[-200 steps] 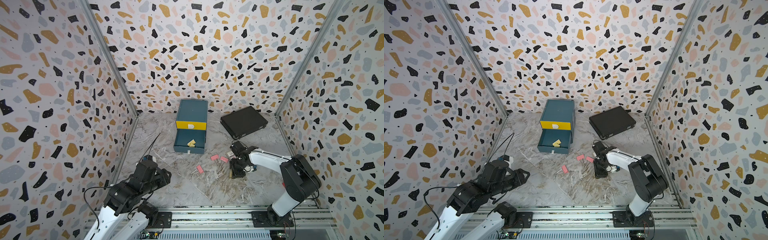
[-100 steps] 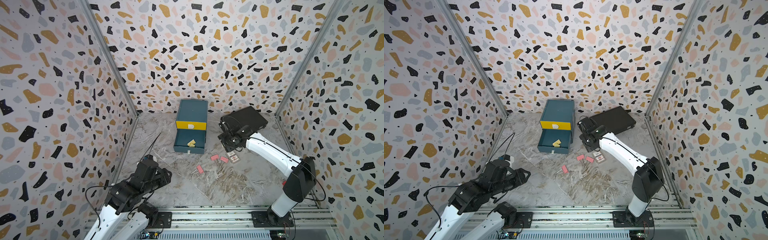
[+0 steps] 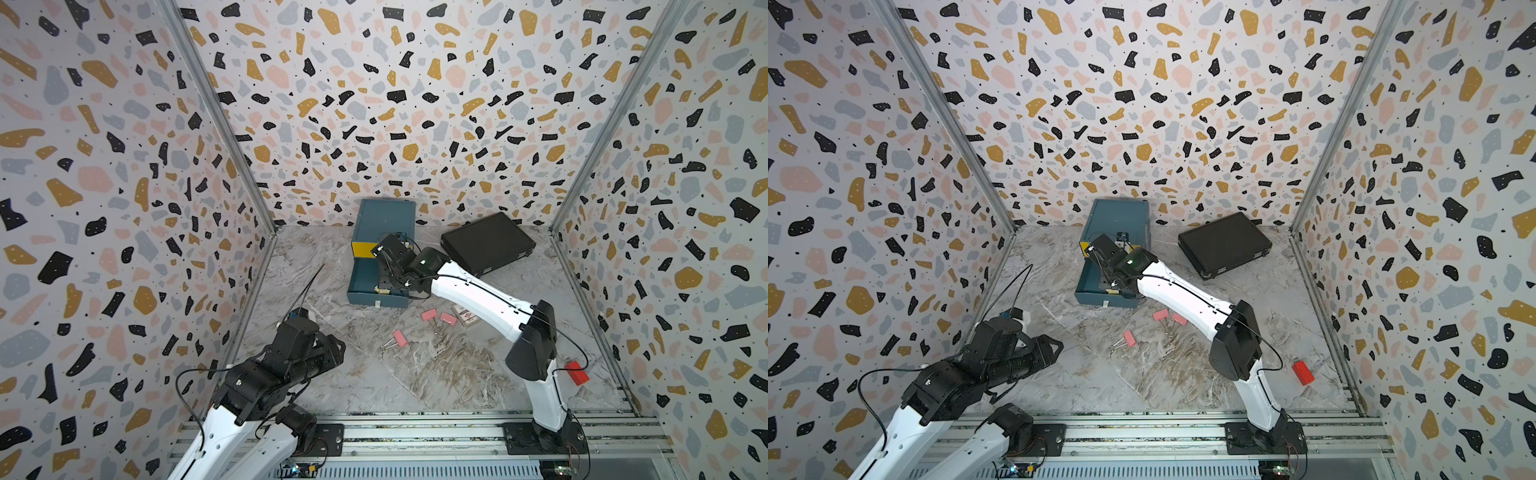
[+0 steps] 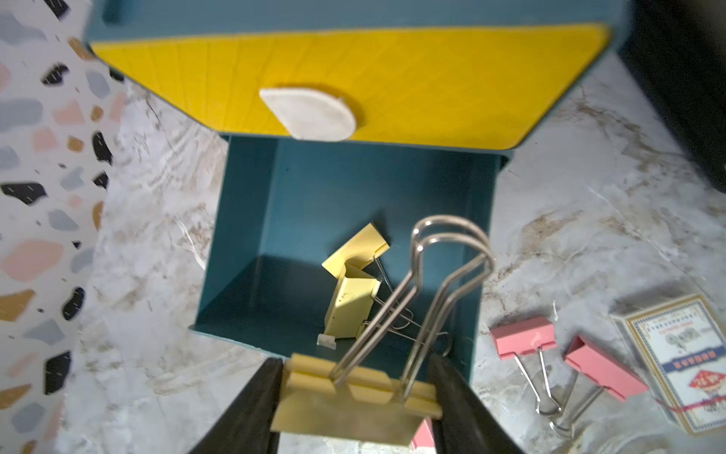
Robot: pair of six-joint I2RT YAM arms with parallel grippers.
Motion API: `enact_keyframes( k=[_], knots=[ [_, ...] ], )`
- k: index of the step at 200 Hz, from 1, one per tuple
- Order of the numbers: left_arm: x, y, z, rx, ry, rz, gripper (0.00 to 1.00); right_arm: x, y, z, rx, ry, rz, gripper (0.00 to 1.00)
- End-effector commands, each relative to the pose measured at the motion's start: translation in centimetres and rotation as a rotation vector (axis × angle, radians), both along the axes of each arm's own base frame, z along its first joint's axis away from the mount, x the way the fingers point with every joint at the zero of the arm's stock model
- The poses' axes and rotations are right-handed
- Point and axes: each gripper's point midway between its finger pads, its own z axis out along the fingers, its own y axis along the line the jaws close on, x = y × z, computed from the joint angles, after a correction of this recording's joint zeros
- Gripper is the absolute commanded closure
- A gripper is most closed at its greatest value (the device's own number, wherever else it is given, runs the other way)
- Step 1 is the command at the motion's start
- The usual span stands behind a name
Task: Put the binder clips in the drawer according to color
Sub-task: Place the binder clip in the drawer.
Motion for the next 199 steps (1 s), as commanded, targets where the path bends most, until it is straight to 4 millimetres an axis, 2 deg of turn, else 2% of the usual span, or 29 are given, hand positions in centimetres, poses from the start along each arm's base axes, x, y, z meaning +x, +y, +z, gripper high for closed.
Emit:
enact_keyframes(
  k=[1,53,73,88,117,151,168,187,199],
  knots=[
    [0.4,-0.4,0.1,-0.012,-0.012,-0.005,0.46,-0.1,-0.9,-0.1,-0.137,-0.015,0.123,0.66],
    [0.5,-0.6,0.0,-0.022,-0.01,-0.004,0.46,0.2,-0.9,-2.2,-0.209,-0.006,0.155,0.62],
    [0.9,-1.4,-0.2,-0.067,-0.006,-0.008,0.46,0.1,-0.9,-2.6,-0.219,0.005,0.164,0.55],
    [1.5,-2.9,-0.7,-0.138,0.002,-0.021,0.45,0.0,-1.1,-2.3,-0.218,0.004,0.163,0.45],
    [3.1,-4.7,-1.4,-0.204,0.012,-0.028,0.45,0.0,-1.4,0.1,-0.194,-0.042,0.165,0.3],
    [5.4,-5.9,-1.3,-0.184,-0.009,-0.05,0.45,-0.3,-1.8,3.8,-0.143,-0.101,0.178,0.24],
    [6.5,-6.4,-1.4,-0.167,-0.02,-0.058,0.47,-0.5,-2.5,5.6,-0.126,-0.129,0.168,0.25],
    [7.9,-6.9,-1.6,-0.175,-0.039,-0.047,0.51,-1.0,-4.1,7.7,-0.112,-0.168,0.149,0.37],
    [8.8,-7.3,-1.4,-0.189,-0.062,-0.037,0.52,-1.5,-5.1,8.3,-0.091,-0.184,0.149,0.41]
  ],
)
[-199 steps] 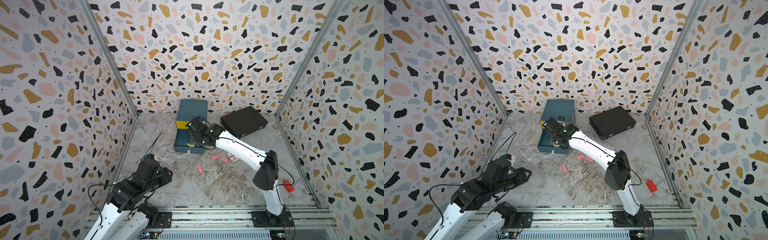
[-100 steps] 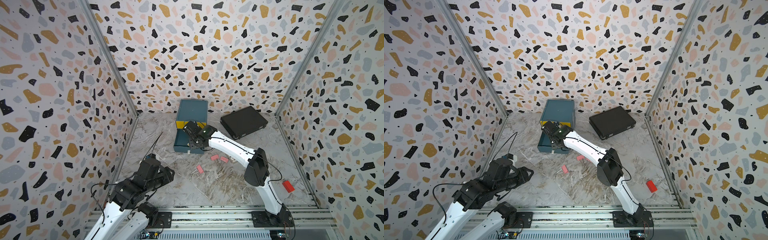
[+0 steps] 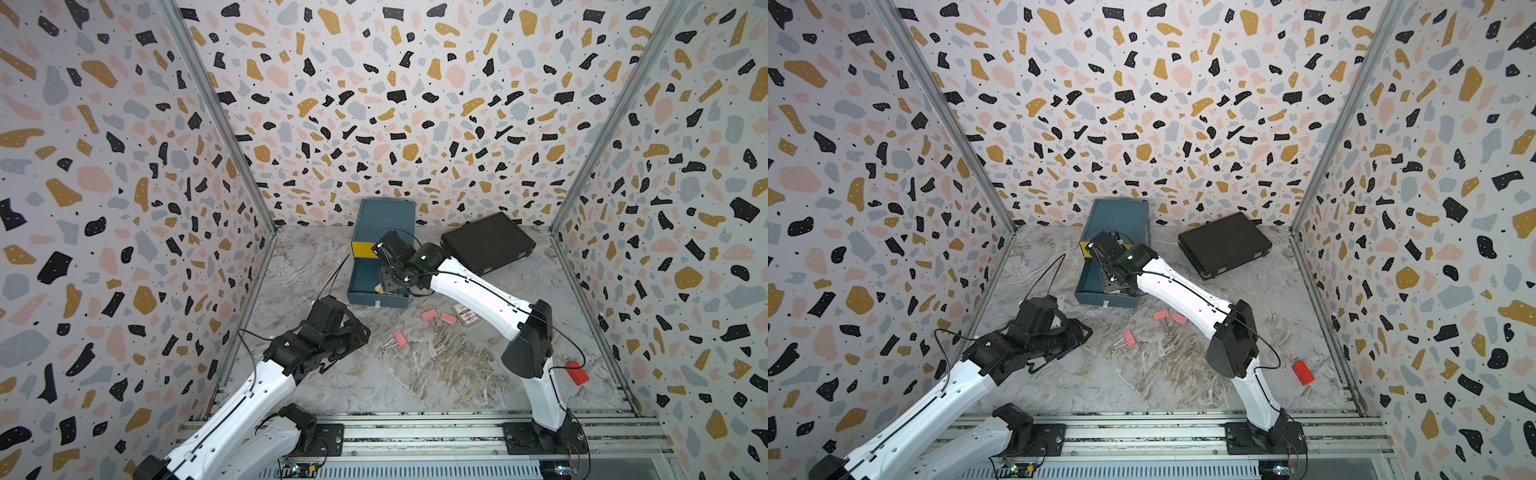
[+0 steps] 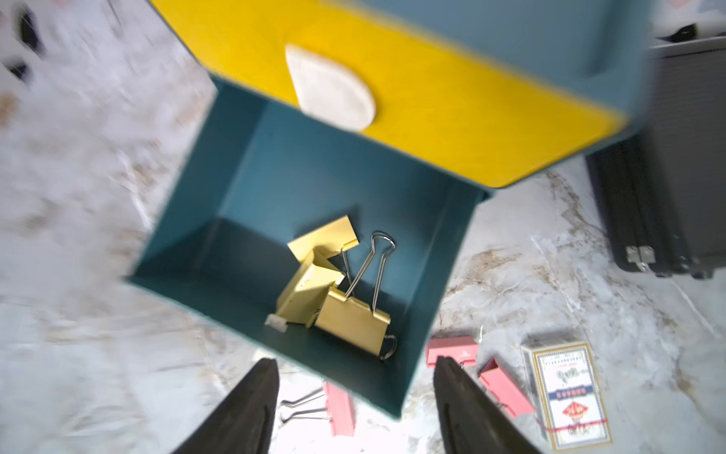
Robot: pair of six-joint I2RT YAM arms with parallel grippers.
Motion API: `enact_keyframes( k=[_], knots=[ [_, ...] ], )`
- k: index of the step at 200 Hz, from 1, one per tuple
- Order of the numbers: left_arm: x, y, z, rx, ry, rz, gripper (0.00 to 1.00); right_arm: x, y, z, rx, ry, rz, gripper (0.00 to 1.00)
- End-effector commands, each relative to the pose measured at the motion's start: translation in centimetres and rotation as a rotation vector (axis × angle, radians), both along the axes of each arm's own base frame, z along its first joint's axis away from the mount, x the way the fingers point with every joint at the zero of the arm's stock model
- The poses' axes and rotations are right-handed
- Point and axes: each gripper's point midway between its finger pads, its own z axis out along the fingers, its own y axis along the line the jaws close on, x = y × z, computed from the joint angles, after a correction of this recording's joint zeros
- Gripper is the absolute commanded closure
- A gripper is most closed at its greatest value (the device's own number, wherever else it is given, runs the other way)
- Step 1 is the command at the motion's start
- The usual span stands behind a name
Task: Put the binder clips in the drawer according to color
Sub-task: Place the binder clip in the drawer, then close the drawer in the storage box.
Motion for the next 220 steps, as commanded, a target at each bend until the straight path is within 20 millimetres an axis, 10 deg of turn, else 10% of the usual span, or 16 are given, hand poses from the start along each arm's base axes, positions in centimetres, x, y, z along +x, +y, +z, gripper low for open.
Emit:
enact_keyframes(
  k=[1,138,220],
  knots=[
    [2.9,-1.4,2.6,-0.06,-0.134,0.005,0.53,-1.0,-3.1,5.1,0.064,-0.086,-0.015,0.42],
    [10.6,-2.9,-1.6,-0.353,-0.18,0.296,0.57,-9.9,-14.0,-4.0,0.345,0.134,0.014,0.57],
    [13.0,-2.7,-1.6,-0.471,-0.259,0.39,1.0,-10.4,-14.5,-4.1,0.344,0.14,0.015,0.58]
  ],
)
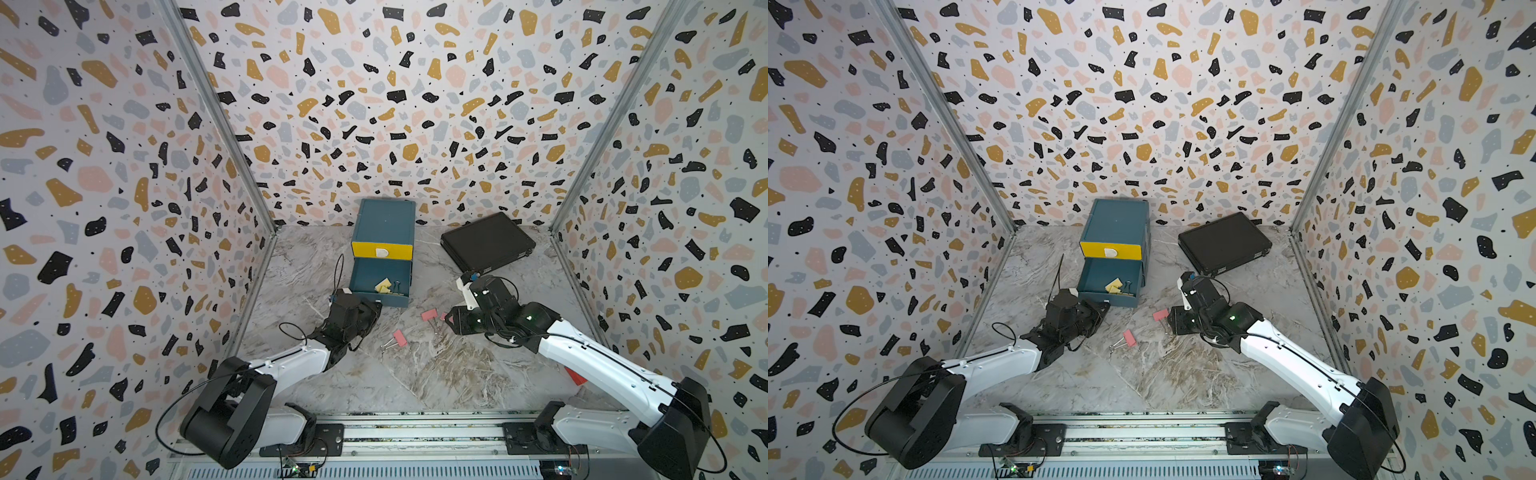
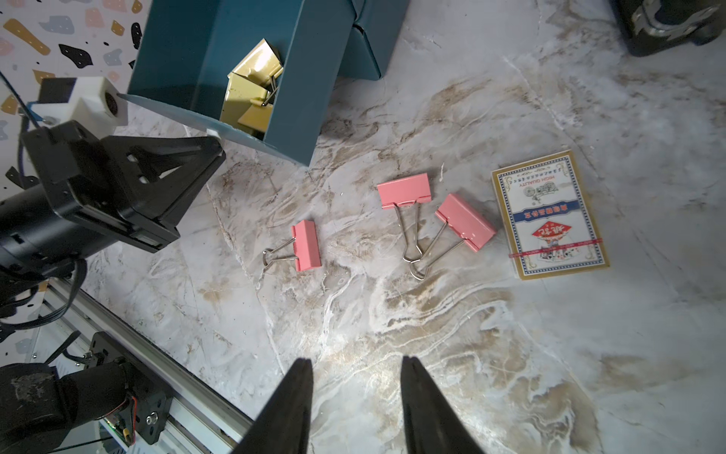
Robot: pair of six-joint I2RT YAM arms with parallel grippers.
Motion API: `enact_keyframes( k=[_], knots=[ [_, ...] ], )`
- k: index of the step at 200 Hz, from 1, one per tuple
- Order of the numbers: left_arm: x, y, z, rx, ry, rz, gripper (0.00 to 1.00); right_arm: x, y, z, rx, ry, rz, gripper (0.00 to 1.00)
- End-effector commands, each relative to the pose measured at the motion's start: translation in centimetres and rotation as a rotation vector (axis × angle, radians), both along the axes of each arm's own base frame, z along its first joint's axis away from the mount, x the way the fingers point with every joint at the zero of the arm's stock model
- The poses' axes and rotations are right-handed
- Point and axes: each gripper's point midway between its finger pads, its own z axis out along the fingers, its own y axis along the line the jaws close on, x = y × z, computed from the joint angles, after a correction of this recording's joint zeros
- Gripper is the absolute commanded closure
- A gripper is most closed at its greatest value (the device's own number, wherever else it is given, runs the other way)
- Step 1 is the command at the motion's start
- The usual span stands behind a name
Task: Put the binder clips in the drawer according to color
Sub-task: Close the drawer in the storage box.
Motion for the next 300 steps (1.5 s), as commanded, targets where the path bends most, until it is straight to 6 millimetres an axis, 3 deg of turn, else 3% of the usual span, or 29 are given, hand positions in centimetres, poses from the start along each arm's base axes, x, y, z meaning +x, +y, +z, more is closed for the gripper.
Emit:
enact_keyframes(
  k=[1,26,64,121,183,248,276,300],
  knots=[
    [1.7,0.5,2.6,-0.049,-0.107,0.061,1.0,0.1,0.2,1.2,0.032,-0.017,-0.002,0.58],
    [2.5,0.3,3.4,-0.04,-0.135,0.062,1.0,-0.1,0.1,0.8,0.03,-0.007,-0.003,0.59],
    [4.3,-0.4,2.9,-0.049,-0.124,0.048,1.0,-0.3,-0.2,0.5,0.026,-0.002,-0.003,0.59],
    [8.5,-1.1,3.3,-0.056,-0.141,0.047,1.0,-0.8,-0.6,0.2,0.013,0.006,0.005,0.59],
    [12.4,-1.9,2.5,-0.082,-0.128,0.05,1.0,-1.4,-1.0,-0.4,-0.004,0.024,0.013,0.59],
    [13.3,-1.9,2.5,-0.097,-0.123,0.053,1.0,-1.4,-1.0,-0.5,-0.005,0.033,0.011,0.59],
    [12.1,-1.2,2.6,-0.068,-0.109,0.062,0.62,-1.4,-1.1,-0.5,-0.007,0.032,0.008,0.58],
    [10.5,-0.2,1.7,-0.029,-0.071,0.066,0.52,-1.6,-1.3,-0.7,-0.012,0.032,0.005,0.58]
  ],
)
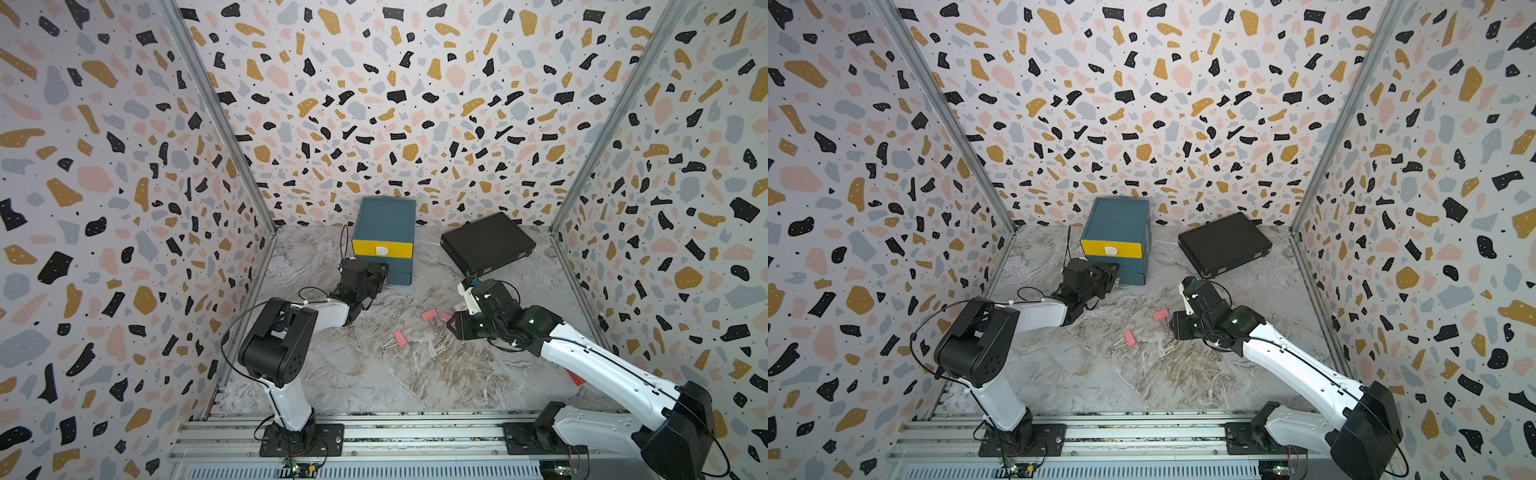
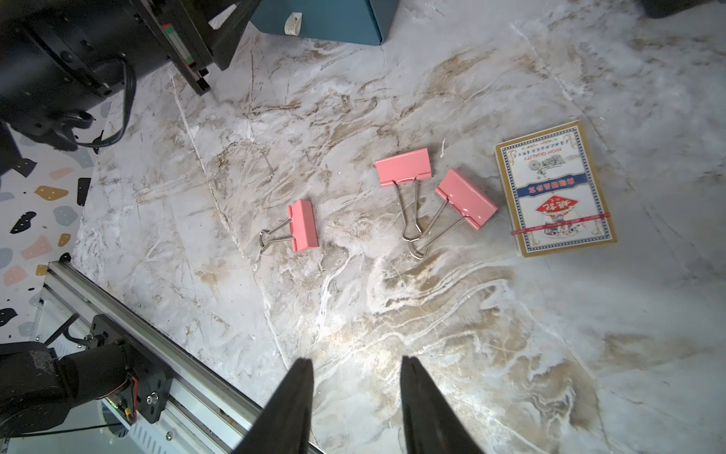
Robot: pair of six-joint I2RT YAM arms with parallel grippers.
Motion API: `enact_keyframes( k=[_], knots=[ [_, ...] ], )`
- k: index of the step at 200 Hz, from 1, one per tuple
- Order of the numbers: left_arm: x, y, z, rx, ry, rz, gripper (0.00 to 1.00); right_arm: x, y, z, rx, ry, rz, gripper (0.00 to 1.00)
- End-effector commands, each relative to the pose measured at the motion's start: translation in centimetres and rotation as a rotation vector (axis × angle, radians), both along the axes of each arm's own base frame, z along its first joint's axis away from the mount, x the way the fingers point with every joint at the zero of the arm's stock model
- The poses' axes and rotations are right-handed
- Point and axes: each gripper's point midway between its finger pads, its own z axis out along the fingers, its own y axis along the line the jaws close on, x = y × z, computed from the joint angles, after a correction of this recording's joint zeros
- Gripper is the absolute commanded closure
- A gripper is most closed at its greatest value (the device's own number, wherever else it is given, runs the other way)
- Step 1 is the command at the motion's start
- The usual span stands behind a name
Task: Put the binder clips in the drawer according to color
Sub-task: Close the drawer in the storage box, then open the drawer in the storage box.
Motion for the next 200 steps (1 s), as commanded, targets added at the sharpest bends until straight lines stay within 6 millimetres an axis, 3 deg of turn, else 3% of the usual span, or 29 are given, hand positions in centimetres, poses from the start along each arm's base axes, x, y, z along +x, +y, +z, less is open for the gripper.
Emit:
enact_keyframes(
  k=[1,42,86,200],
  knots=[
    [-1.2,1.1,0.6,0.024,-0.007,0.011,0.52,-0.5,-0.7,0.2,-0.004,-0.004,-0.005,0.58],
    [-1.9,0.3,-2.6,-0.032,0.045,-0.028,0.49,-0.7,-1.1,-0.3,-0.006,0.002,-0.014,0.58],
    [-1.0,0.0,-5.1,-0.076,0.061,-0.01,0.58,-0.5,-1.0,-0.3,-0.008,0.005,-0.015,0.58],
    [2.1,0.3,-5.6,-0.126,0.002,0.034,0.72,-0.3,-1.3,-1.3,-0.029,0.031,-0.015,0.58]
  ],
)
